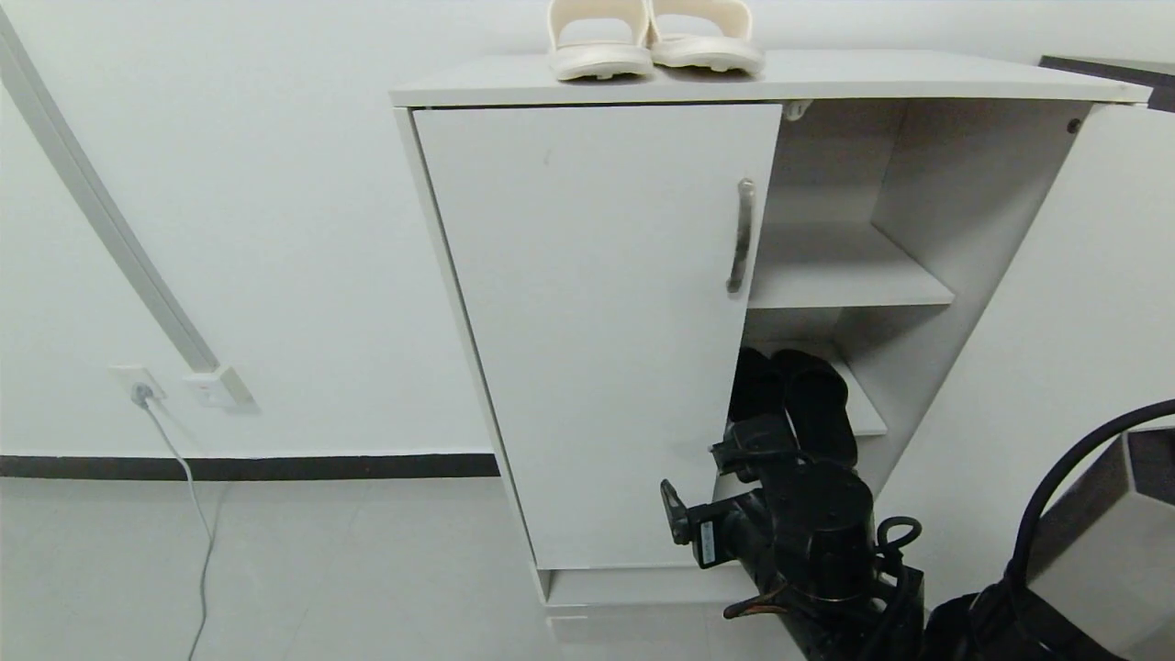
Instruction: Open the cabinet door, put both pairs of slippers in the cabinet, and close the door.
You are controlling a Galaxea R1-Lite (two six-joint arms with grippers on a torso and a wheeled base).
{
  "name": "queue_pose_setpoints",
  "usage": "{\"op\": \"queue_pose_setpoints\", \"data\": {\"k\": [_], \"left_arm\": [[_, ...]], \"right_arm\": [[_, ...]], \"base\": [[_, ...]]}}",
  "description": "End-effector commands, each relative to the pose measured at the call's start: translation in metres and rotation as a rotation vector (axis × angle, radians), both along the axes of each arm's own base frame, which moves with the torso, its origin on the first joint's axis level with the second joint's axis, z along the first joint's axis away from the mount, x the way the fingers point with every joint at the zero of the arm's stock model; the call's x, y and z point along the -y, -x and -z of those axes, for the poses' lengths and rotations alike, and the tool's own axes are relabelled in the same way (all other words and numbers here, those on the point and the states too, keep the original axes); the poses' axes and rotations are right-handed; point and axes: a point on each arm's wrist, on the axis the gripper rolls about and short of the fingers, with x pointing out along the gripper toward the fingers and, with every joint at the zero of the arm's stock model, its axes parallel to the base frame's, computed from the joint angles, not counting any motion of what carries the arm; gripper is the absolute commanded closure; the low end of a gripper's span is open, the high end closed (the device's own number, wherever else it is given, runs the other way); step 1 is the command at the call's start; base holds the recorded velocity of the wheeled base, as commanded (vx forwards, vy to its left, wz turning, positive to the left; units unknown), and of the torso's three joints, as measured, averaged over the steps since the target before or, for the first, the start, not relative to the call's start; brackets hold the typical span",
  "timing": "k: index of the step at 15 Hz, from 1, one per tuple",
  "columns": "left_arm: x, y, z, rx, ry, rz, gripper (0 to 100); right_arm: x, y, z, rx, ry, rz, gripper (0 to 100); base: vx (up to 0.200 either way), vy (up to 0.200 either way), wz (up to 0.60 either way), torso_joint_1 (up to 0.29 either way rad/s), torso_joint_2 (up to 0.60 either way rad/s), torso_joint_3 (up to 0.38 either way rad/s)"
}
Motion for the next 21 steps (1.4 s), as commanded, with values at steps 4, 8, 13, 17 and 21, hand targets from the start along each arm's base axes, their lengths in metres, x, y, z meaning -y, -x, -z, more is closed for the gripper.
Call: {"op": "queue_pose_setpoints", "data": {"k": [4, 8, 13, 17, 21], "left_arm": [[0.0000, -0.0001, 0.0002, -0.003, 0.000, -0.001, 100], [0.0000, -0.0001, 0.0002, -0.003, 0.000, -0.002, 100], [0.0000, 0.0000, 0.0002, -0.001, 0.002, -0.002, 100], [0.0000, 0.0000, 0.0000, 0.000, 0.002, -0.002, 100], [0.0000, 0.0000, 0.0002, -0.001, 0.002, -0.002, 100]], "right_arm": [[0.0060, 0.0038, 0.0039, 0.002, 0.003, -0.051, 0], [0.0062, 0.0038, 0.0026, 0.015, -0.004, -0.050, 0], [0.0069, 0.0039, 0.0021, 0.044, -0.013, -0.053, 0], [0.0072, 0.0041, -0.0010, 0.052, -0.021, -0.054, 0], [0.0070, 0.0040, 0.0006, 0.049, -0.019, -0.054, 0]], "base": [[0.000, 0.100, 0.00, 0.002, 0.00, 0.004], [0.000, 0.000, 0.00, 0.000, 0.00, 0.000], [0.000, 0.000, 0.00, 0.000, 0.00, 0.000], [0.000, 0.000, 0.00, -0.001, -0.09, -0.099], [0.000, 0.000, 0.00, 0.021, -0.34, -0.360]]}}
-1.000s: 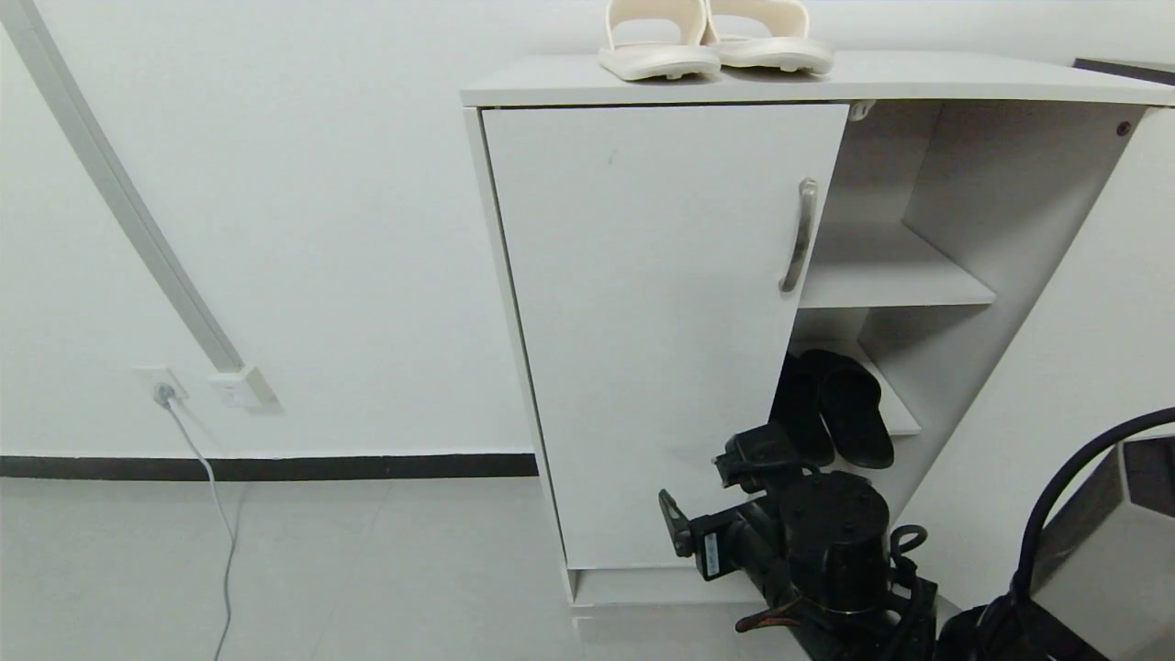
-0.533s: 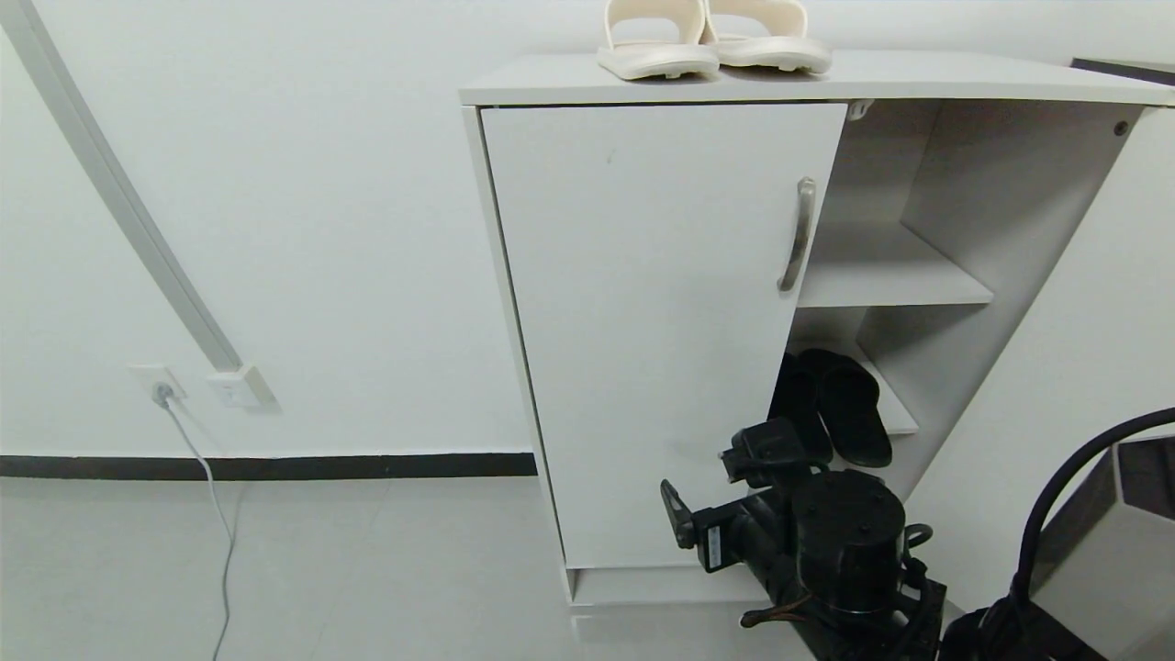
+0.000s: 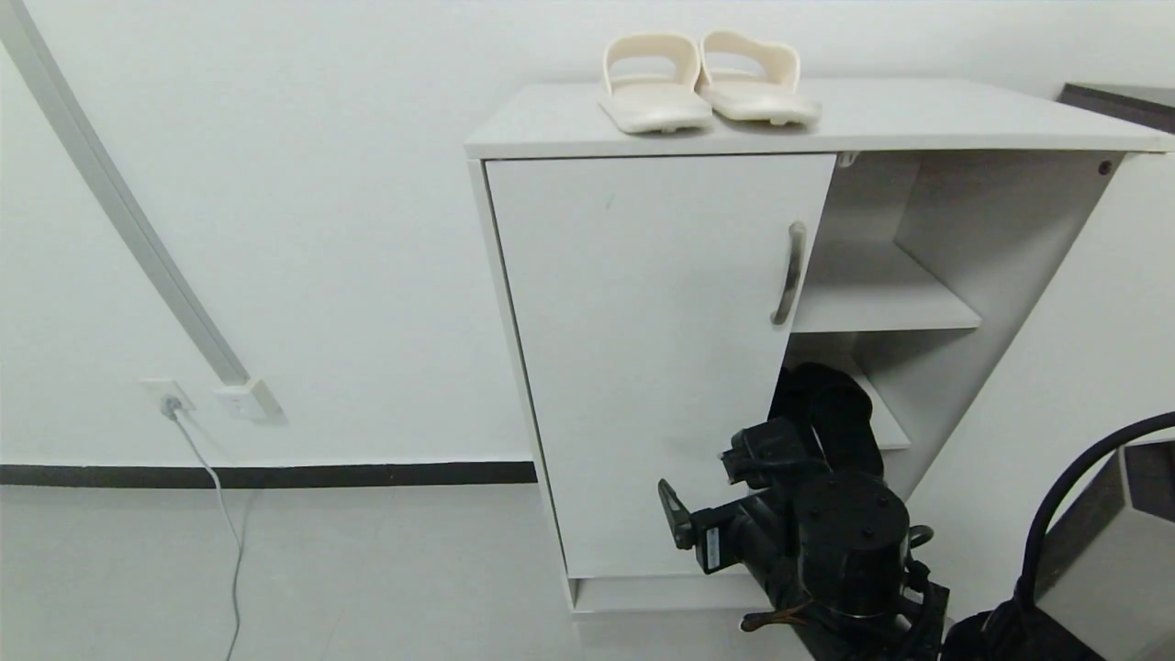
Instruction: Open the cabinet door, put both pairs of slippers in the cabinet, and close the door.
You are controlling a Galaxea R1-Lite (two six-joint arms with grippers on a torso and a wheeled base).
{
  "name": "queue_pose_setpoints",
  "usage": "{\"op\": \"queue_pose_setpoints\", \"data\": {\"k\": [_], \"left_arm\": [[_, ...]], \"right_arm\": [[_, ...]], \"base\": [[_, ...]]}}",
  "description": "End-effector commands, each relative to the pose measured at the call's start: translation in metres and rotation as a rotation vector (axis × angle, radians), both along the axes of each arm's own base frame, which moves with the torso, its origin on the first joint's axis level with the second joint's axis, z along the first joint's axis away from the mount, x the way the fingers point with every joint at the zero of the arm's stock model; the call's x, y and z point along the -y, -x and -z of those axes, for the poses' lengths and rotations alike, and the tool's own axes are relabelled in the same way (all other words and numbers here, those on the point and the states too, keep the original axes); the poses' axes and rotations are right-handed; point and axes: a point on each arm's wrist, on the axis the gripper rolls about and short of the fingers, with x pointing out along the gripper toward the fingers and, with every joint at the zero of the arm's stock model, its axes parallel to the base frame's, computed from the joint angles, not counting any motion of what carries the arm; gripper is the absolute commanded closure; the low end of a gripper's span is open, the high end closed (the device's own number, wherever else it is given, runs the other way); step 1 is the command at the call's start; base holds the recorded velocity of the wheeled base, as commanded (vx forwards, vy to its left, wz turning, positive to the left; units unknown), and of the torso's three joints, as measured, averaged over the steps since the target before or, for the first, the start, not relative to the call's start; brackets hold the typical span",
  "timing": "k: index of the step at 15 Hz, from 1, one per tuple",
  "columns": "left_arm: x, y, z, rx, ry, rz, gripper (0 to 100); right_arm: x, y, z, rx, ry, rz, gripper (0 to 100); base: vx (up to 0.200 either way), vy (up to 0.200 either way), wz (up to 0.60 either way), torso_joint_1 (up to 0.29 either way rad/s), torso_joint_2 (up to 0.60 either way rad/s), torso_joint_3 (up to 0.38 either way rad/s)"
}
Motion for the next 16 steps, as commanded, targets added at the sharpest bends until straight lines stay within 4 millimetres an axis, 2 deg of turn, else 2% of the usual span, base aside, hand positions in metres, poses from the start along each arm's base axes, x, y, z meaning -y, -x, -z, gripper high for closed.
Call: {"op": "queue_pose_setpoints", "data": {"k": [1, 8, 16], "left_arm": [[0.0000, -0.0001, 0.0001, -0.002, 0.000, 0.000, 100], [0.0000, 0.0000, 0.0002, -0.001, 0.000, 0.000, 100], [0.0000, -0.0001, 0.0001, -0.002, 0.000, 0.000, 100]], "right_arm": [[0.0003, -0.0005, 0.0002, 0.000, 0.001, 0.002, 0], [0.0012, -0.0011, 0.0002, 0.003, 0.004, 0.006, 0], [0.0019, -0.0018, 0.0007, 0.002, 0.012, 0.009, 0]], "base": [[0.000, 0.000, 0.00, 0.022, -0.53, -0.383], [0.000, 0.000, 0.00, 0.113, -0.46, -0.346], [0.000, 0.000, 0.00, 0.168, -0.49, -0.320]]}}
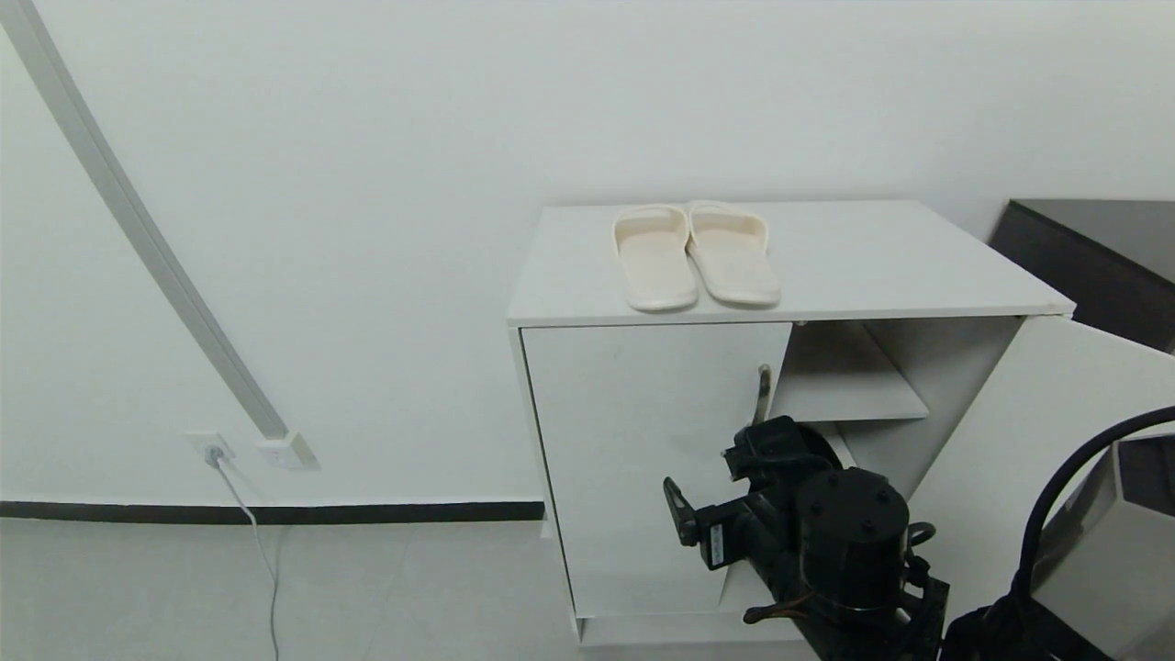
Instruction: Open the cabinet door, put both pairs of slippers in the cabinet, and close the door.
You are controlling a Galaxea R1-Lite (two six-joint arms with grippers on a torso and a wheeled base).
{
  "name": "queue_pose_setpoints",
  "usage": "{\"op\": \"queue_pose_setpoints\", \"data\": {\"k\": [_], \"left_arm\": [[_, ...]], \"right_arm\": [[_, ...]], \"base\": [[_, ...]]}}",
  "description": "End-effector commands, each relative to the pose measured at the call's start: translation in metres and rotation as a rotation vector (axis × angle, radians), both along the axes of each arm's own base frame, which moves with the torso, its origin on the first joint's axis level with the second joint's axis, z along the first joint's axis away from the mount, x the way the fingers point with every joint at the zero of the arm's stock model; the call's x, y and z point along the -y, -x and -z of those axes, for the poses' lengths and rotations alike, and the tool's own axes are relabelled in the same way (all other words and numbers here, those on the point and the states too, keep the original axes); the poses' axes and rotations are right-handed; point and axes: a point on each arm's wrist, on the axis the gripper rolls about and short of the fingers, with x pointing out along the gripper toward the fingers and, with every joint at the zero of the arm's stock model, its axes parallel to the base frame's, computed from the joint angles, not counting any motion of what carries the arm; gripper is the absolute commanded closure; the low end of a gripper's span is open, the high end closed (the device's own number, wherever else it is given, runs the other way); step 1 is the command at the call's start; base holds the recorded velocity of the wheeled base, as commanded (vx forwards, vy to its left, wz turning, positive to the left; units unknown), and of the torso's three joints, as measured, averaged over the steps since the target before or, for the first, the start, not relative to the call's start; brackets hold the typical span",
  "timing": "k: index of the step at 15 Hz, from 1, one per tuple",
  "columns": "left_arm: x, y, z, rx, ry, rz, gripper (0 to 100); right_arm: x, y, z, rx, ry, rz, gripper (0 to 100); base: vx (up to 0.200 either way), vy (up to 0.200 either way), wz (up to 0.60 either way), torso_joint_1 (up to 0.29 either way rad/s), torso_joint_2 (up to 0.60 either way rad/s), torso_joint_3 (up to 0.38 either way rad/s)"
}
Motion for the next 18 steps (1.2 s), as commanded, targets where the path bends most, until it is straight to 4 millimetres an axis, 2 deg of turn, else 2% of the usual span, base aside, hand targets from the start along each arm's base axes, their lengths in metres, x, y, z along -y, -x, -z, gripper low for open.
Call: {"op": "queue_pose_setpoints", "data": {"k": [1, 12, 18], "left_arm": [[0.0000, 0.0000, 0.0000, 0.000, 0.000, 0.000, 100], [0.0000, -0.0001, 0.0000, -0.001, 0.000, 0.000, 100], [0.0000, -0.0001, 0.0000, -0.001, -0.004, 0.002, 100]], "right_arm": [[-0.0004, 0.0002, 0.0009, -0.001, 0.006, -0.001, 0], [0.0023, -0.0015, -0.0020, 0.015, 0.003, 0.005, 0], [0.0039, -0.0019, -0.0038, 0.016, -0.010, -0.044, 0]], "base": [[0.000, 0.000, 0.00, 0.198, -0.51, -0.305], [0.000, 0.000, 0.00, 0.239, -0.57, -0.326], [0.000, 0.000, 0.00, 0.189, -0.42, -0.230]]}}
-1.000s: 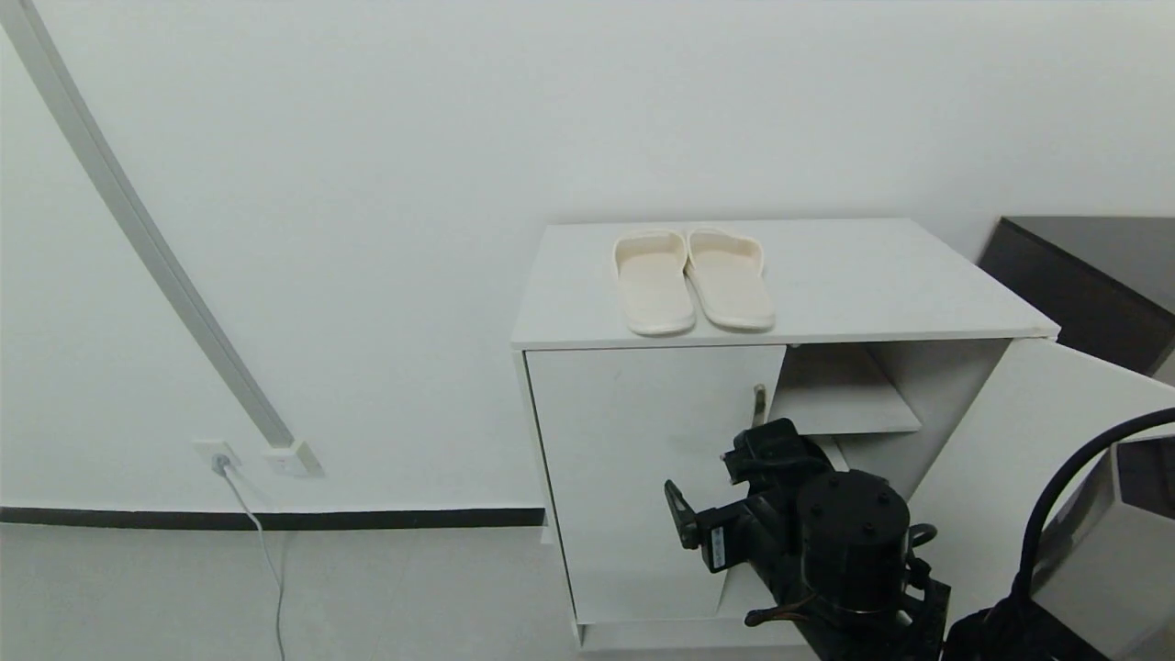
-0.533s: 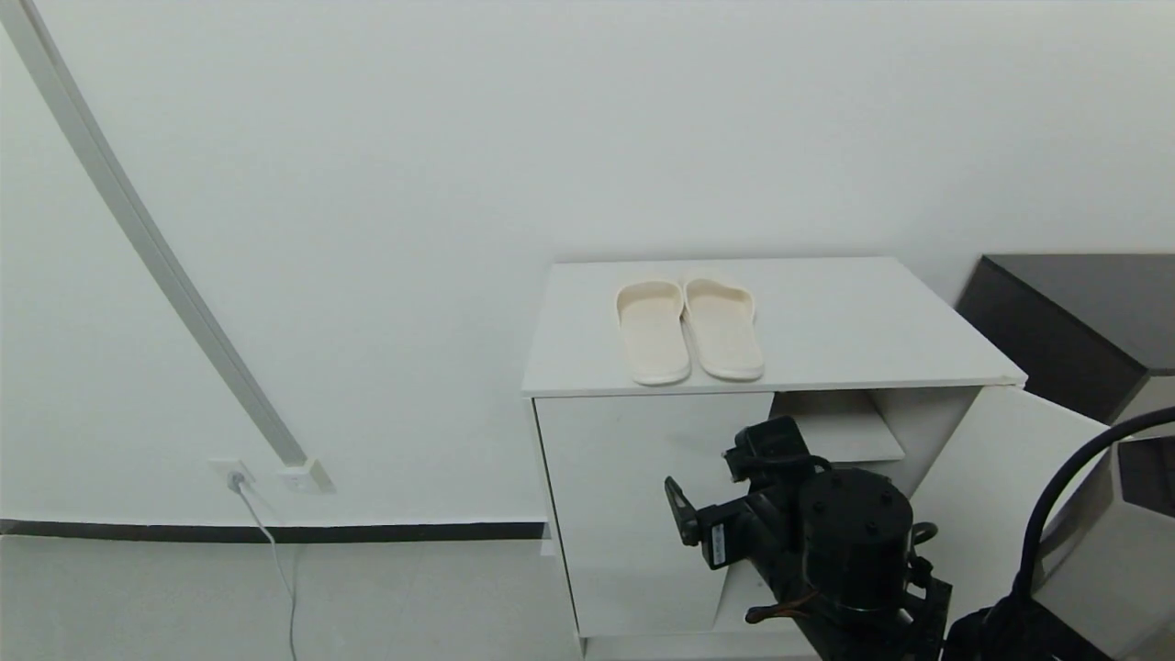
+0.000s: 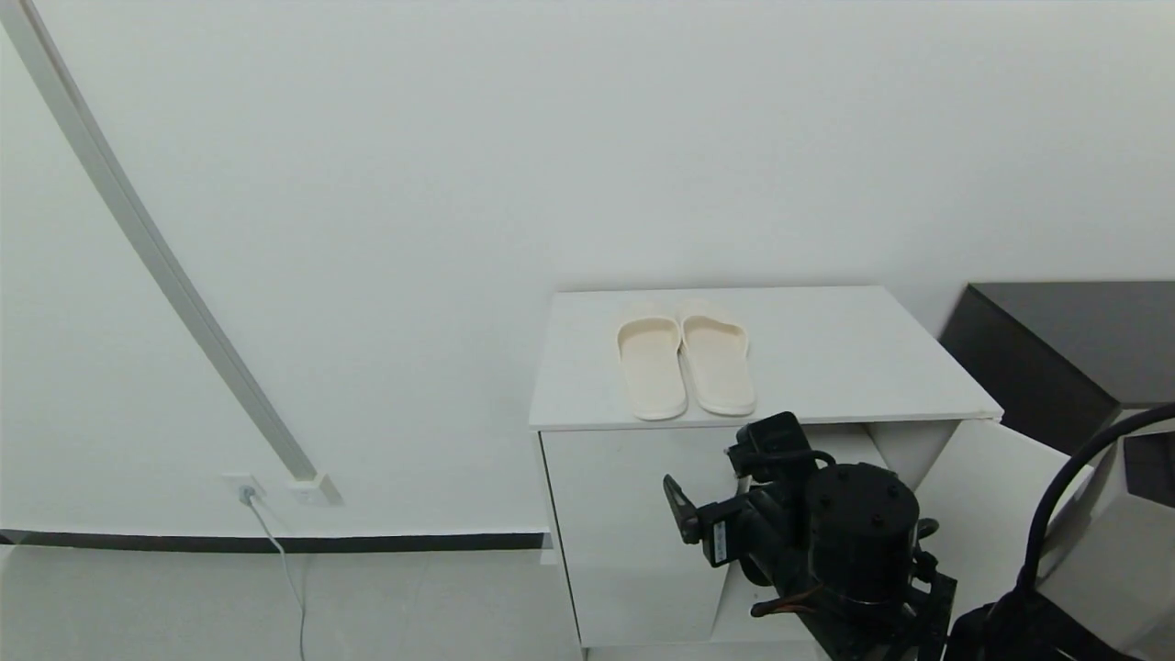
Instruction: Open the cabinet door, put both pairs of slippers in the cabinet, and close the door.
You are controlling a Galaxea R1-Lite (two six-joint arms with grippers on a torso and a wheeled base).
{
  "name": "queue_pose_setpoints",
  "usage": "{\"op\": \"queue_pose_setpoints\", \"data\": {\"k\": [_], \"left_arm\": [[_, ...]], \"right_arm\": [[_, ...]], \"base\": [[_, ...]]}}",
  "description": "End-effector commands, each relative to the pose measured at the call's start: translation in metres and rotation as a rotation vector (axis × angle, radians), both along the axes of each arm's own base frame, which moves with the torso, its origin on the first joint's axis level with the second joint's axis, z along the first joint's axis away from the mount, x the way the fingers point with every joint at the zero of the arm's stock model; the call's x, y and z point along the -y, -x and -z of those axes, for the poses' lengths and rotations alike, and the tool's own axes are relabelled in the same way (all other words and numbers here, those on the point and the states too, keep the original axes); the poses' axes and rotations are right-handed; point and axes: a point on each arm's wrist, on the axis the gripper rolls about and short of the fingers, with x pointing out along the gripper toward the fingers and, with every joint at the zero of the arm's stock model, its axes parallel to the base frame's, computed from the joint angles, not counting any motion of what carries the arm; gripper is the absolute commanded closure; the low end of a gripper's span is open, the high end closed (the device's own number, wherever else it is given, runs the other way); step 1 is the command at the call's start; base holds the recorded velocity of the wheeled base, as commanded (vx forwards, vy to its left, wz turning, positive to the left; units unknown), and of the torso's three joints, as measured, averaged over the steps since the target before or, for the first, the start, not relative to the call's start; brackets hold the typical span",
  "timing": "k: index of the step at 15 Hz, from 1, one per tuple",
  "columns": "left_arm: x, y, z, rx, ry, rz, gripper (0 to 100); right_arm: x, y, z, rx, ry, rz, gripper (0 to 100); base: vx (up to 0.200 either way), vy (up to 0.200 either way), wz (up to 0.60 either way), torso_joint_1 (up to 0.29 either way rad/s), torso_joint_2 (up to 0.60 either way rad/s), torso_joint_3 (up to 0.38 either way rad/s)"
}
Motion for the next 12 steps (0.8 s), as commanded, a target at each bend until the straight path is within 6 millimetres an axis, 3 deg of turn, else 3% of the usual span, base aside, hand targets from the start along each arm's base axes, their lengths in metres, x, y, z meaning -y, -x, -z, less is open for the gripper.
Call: {"op": "queue_pose_setpoints", "data": {"k": [1, 5, 8, 10, 12], "left_arm": [[0.000, 0.000, 0.000, 0.000, -0.004, -0.003, 100], [0.000, 0.000, 0.000, 0.000, 0.001, -0.003, 100], [0.000, 0.000, 0.000, 0.000, 0.001, -0.003, 100], [0.000, 0.000, 0.000, 0.000, -0.002, -0.003, 100], [0.000, 0.000, 0.000, -0.001, -0.002, -0.003, 100]], "right_arm": [[0.001, 0.000, -0.003, 0.016, -0.022, -0.020, 0], [-0.008, -0.018, -0.007, 0.106, -0.006, -0.043, 0], [-0.023, -0.057, -0.054, 0.022, -0.011, 0.108, 0], [-0.033, -0.070, -0.086, -0.011, -0.039, 0.247, 0], [-0.039, -0.071, -0.096, -0.029, -0.046, 0.281, 0]], "base": [[0.000, 0.000, 0.00, 0.159, -0.37, -0.198], [0.000, 0.000, 0.00, 0.064, -0.14, -0.073], [0.000, 0.000, 0.00, 0.000, 0.00, 0.000], [0.000, 0.000, 0.00, 0.000, 0.00, 0.000], [0.000, 0.000, 0.00, 0.000, 0.00, 0.000]]}}
